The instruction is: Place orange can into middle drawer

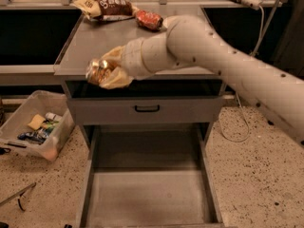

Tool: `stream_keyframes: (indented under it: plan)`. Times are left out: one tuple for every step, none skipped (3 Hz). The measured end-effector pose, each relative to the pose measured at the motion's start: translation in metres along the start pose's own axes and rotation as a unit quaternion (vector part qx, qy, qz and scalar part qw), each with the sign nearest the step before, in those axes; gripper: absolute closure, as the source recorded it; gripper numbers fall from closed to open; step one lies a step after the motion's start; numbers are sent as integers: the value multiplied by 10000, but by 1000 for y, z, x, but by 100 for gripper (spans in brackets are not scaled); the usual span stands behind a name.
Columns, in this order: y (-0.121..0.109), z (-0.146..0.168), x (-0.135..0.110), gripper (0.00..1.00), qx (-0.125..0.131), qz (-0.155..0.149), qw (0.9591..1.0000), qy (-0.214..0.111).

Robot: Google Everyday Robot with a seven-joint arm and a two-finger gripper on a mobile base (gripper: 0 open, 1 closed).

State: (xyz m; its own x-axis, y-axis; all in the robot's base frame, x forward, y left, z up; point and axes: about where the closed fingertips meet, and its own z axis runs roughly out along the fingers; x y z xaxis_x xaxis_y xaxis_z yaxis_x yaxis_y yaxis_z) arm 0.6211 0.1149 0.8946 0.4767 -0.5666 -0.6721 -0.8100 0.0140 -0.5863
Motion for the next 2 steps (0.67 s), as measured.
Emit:
stream_keyframes:
  plan:
    - [32, 20, 8, 100, -201, 33, 9998, 49]
    - [33, 20, 8, 100, -217, 33, 9997, 50]
